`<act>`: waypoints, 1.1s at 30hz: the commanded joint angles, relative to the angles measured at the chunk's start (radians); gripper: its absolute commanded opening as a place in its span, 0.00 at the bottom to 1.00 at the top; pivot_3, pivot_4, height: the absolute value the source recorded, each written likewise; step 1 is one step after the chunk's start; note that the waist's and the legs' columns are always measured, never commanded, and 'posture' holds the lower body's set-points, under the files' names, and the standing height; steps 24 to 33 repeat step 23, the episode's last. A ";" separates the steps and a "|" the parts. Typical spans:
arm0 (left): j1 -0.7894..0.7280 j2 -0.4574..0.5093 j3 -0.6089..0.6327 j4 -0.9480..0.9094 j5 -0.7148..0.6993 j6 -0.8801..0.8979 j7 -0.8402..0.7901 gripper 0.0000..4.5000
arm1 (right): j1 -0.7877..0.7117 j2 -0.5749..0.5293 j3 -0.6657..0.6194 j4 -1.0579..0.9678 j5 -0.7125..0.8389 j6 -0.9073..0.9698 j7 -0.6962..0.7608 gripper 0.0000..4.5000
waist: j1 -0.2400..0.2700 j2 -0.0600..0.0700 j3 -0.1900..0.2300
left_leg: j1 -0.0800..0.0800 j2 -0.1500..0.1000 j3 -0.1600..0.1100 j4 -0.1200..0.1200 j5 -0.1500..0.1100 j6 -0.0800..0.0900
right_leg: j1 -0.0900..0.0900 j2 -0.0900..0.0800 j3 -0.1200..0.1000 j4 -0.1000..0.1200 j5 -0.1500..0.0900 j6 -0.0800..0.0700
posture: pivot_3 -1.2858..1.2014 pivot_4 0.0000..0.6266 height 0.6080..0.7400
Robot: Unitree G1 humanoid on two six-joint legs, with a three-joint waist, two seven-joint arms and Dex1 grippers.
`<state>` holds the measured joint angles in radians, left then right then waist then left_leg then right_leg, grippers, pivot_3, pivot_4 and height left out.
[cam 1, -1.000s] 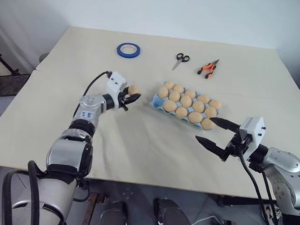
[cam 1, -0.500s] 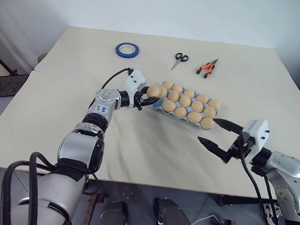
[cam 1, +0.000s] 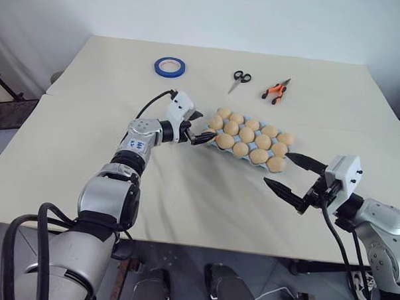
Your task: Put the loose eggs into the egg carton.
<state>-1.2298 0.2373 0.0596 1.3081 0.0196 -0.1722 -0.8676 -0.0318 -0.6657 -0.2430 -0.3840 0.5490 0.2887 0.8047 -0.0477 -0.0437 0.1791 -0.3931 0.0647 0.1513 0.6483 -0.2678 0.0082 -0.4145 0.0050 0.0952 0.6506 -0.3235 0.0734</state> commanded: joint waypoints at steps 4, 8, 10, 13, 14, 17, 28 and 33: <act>-0.002 0.101 0.069 -0.117 -0.113 0.086 -0.243 0.99 | -0.010 -0.058 -0.063 0.025 0.027 -0.012 0.071 1.00 | -0.007 0.000 0.000 | 0.000 0.000 0.000 0.000 0.001 -0.002 | 0.000 0.001 0.000 0.001 0.000 -0.001 | 0.52 0.24 1.00; 0.130 0.192 0.110 -0.306 -0.206 0.146 -0.388 0.99 | -0.021 -0.102 -0.080 0.094 0.024 -0.027 0.138 1.00 | -0.012 0.000 0.000 | 0.002 0.001 0.001 -0.001 0.001 -0.002 | 0.000 0.000 0.000 0.002 0.000 -0.001 | 0.52 0.24 1.00; 0.206 0.216 0.117 -0.423 -0.243 0.185 -0.410 0.99 | -0.032 -0.117 -0.078 0.124 0.023 -0.031 0.172 1.00 | -0.013 0.000 0.000 | 0.003 0.002 0.002 -0.001 0.002 -0.004 | 0.000 0.001 0.001 0.004 -0.001 -0.001 | 0.52 0.24 1.00; 0.314 0.257 0.112 -0.593 -0.280 0.268 -0.423 0.99 | -0.056 -0.132 -0.070 0.167 0.015 -0.041 0.210 1.00 | -0.010 0.000 0.000 | 0.003 0.002 0.001 0.000 0.002 -0.004 | 0.000 0.000 0.001 0.006 -0.001 -0.002 | 0.52 0.24 1.00; 0.353 0.278 0.112 -0.647 -0.289 0.306 -0.425 0.99 | -0.072 -0.137 -0.066 0.188 0.011 -0.044 0.221 1.00 | -0.010 0.000 0.000 | 0.003 0.002 0.000 0.001 0.002 -0.003 | 0.000 0.000 0.002 0.006 -0.001 -0.002 | 0.52 0.24 1.00; 0.449 0.327 0.124 -0.759 -0.310 0.347 -0.416 0.99 | -0.120 -0.143 -0.051 0.252 -0.005 -0.057 0.251 1.00 | -0.010 0.000 0.000 | 0.003 0.001 -0.001 0.002 0.002 -0.001 | 0.001 -0.001 0.004 0.007 -0.001 -0.002 | 0.52 0.24 1.00; 0.548 0.378 0.133 -0.878 -0.362 0.408 -0.418 0.99 | -0.174 -0.138 -0.019 0.315 -0.025 -0.067 0.292 1.00 | -0.008 0.000 0.000 | 0.004 0.001 -0.002 0.002 0.003 0.000 | 0.002 -0.002 0.006 0.008 -0.001 -0.002 | 0.52 0.24 1.00; 0.548 0.378 0.133 -0.878 -0.362 0.408 -0.418 0.99 | -0.174 -0.138 -0.019 0.315 -0.025 -0.067 0.292 1.00 | -0.008 0.000 0.000 | 0.004 0.001 -0.002 0.002 0.003 0.000 | 0.002 -0.002 0.006 0.008 -0.001 -0.002 | 0.52 0.24 1.00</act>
